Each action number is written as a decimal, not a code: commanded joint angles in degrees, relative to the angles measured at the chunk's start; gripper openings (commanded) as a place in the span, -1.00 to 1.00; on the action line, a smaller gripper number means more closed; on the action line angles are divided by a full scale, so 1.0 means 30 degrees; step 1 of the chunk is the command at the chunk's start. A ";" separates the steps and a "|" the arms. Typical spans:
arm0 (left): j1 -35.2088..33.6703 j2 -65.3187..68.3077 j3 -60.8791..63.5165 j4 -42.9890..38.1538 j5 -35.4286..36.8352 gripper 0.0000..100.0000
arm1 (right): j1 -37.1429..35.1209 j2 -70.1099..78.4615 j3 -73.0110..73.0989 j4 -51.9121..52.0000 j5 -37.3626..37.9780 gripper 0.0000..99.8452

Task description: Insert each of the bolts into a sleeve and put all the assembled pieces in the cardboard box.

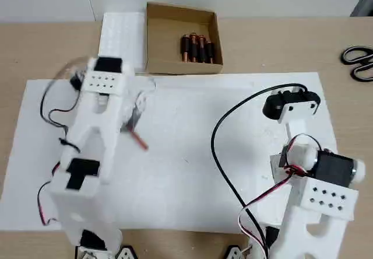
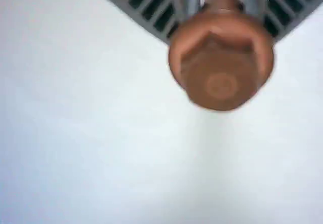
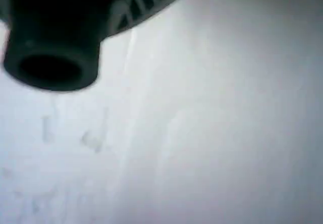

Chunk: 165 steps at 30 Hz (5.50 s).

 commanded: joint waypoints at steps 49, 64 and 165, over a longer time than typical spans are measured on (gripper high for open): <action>0.3780 -2.4117 0.9744 -0.2813 -0.8791 -0.99 | -0.9040 -0.6696 0.0147 -0.3004 -0.5832 -0.99; 0.3780 -3.4989 2.1201 -1.1575 -0.9348 -0.99 | -1.4139 -1.5106 0.8938 -1.0037 -0.7736 -0.99; 1.0256 -3.5516 2.6242 -1.5648 -0.7766 -0.99 | -1.8916 -1.8740 1.3568 -1.6425 -0.6505 -0.99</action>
